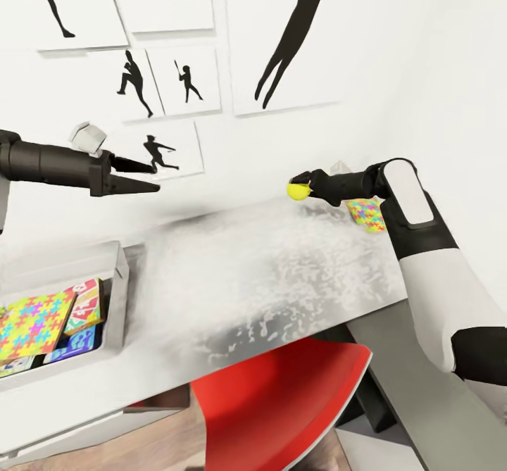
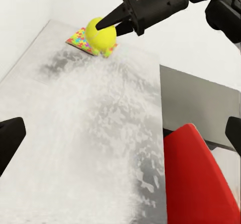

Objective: Put all the toys in the child's room - the three board games (two on the bed and one on the table), the two jigsaw puzzles on the table, and the tennis ball on the table - inside the toy box on the table in the child's room.

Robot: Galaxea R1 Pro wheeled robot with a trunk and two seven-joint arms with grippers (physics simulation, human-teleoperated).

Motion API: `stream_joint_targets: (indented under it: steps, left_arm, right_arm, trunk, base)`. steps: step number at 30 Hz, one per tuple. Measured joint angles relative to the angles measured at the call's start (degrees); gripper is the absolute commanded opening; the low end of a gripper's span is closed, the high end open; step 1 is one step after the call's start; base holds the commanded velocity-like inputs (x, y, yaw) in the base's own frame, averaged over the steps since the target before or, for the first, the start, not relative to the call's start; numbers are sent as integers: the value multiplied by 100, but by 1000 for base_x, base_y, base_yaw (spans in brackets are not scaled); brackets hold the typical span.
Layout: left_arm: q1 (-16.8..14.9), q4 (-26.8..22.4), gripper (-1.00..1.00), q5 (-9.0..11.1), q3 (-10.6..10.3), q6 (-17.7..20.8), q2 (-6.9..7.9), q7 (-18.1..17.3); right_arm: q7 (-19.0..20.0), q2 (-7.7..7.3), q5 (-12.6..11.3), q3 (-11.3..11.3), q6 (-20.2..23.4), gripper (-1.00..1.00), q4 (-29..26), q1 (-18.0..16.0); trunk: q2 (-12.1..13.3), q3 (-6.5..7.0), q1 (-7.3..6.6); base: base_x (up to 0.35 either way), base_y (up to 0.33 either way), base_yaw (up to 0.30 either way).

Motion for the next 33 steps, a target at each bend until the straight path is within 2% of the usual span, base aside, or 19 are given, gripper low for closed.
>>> stream_joint_targets:
  steps: [3, 6, 10, 12, 13, 17, 21, 24, 26, 33]
  left_arm:
    - [200, -2, 100, 254, 8, 0, 365, -15]
    - [357, 1, 100, 345, 15, 0, 634, -15]
    - [563, 101, 100, 392, 30, 0, 903, -15]
    - [684, 299, 100, 412, 120, 0, 1093, -15]
    - [709, 351, 100, 416, 148, 0, 1134, -15]
    - [837, 878, 100, 439, 387, 0, 1456, -3]
    - [873, 1719, 100, 438, 557, -43, 1794, -3]
    - [878, 2194, 100, 440, 585, -179, 1984, -3]
    - [879, 2345, 100, 441, 590, -223, 2055, -3]
    - [880, 2592, 100, 430, 594, -274, 2184, -3]
  right_arm:
    - [-7, 75, 14, 0, 0, -100, 1, 31]
    - [-11, 99, 16, 2, 0, -100, 2, 47]
    - [-17, 198, 18, 1, 0, -100, 2, 53]
    - [-26, 292, 31, 1, 0, -100, 2, 57]
    - [-27, 304, 37, 2, 0, -100, 2, 58]
    - [-29, 341, 51, 4, 0, -100, 2, 75]
    - [-30, 364, 50, 8, 0, -100, 2, 81]
    - [-35, 438, 56, 9, 0, -100, -4, 81]
    - [-37, 455, 60, 9, 0, -100, -5, 82]
    - [-35, 472, 68, 9, 0, -100, -13, 82]
  trunk:
    - [0, 29, 0]
    - [0, 57, 0]
    - [0, 96, 0]
    - [0, 115, 0]
    - [0, 124, 0]
    - [0, 162, 0]
    - [0, 199, 0]
    - [0, 227, 0]
    - [0, 246, 0]
    - [0, 311, 0]
  base:
    - [0, 0, 138]
    - [0, 0, 139]
    - [0, 0, 141]
    - [0, 0, 147]
    - [0, 0, 149]
    - [0, 0, 151]
    - [0, 0, 152]
    - [0, 0, 152]
    - [0, 0, 152]
    - [0, 0, 152]
